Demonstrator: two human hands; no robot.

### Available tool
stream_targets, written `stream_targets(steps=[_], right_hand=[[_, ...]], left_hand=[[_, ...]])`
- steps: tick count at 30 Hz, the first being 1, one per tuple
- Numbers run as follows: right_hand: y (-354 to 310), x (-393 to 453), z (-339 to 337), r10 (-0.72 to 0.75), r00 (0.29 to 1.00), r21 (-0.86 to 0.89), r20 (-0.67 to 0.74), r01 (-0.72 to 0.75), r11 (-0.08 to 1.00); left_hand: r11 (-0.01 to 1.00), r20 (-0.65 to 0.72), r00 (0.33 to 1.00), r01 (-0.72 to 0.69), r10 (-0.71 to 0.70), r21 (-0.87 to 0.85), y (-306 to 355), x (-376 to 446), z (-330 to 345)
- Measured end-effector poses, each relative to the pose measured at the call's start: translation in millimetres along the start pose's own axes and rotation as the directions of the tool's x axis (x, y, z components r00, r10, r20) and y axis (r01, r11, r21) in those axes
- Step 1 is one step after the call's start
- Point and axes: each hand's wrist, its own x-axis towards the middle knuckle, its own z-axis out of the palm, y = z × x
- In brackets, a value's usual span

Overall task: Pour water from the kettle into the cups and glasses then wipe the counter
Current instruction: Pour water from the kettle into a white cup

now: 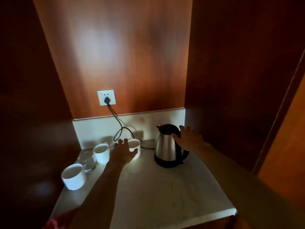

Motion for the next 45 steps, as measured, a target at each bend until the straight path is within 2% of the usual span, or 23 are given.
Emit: stream_targets(steps=[4,7,9,14,17,20,23,28,31,35,39,45], right_hand=[[9.1,11.3,26.7,0.075,0.996,0.208,-0.042,-0.065,0.976],[14.8,25.5,48.7,0.119,0.986,0.424,-0.118,-0.059,0.904],[17.3,32.2,52.6,0.134,0.983,0.549,-0.121,-0.046,0.835],[27.0,42.7,58.5,0.102,0.994,0.764,0.03,-0.088,0.64],[23.9,46.3,62.7,0.175,0.983,0.835,0.061,-0.146,0.53],[19.0,47.7,64.3,0.26,0.966,0.859,0.017,-0.147,0.491],[17.9,46.9,64.3,0.292,0.954,0.836,-0.069,-0.104,0.538],[16.4,41.2,58.4,0.317,0.94,0.804,-0.125,-0.091,0.587],[14.5,37.7,56.6,0.314,0.943,0.804,-0.109,-0.102,0.586],[9.0,29.8,45.1,0.318,0.943,0.817,-0.101,-0.104,0.568],[-0.7,17.4,32.8,0.355,0.931,0.86,-0.08,-0.116,0.497],[-9.6,-4.1,28.8,0.545,0.838,0.948,-0.036,-0.143,0.284]], left_hand=[[0.995,0.069,0.994,0.094,-0.091,-0.044,3.0,26.1,24.6],[0.99,0.069,0.991,0.121,-0.117,-0.072,5.7,45.7,50.0],[0.99,0.029,0.991,0.13,-0.129,-0.047,3.9,56.7,61.3],[0.983,-0.014,0.986,0.165,-0.166,-0.083,5.0,80.6,84.6],[0.973,-0.017,0.979,0.198,-0.201,-0.123,6.5,92.9,93.3],[0.974,-0.046,0.979,0.191,-0.198,-0.122,5.3,96.7,100.7],[0.978,-0.016,0.983,0.18,-0.182,-0.108,1.8,98.6,105.3],[0.971,0.051,0.982,0.187,-0.181,-0.147,0.5,96.6,94.9],[0.955,-0.006,0.979,0.198,-0.204,-0.219,3.9,85.3,89.5],[0.949,-0.093,0.982,0.133,-0.165,-0.285,4.2,59.3,82.4],[0.948,-0.123,0.982,0.1,-0.142,-0.301,9.1,32.8,65.0],[0.94,-0.231,0.972,-0.032,-0.051,-0.34,9.3,-0.5,29.4]])
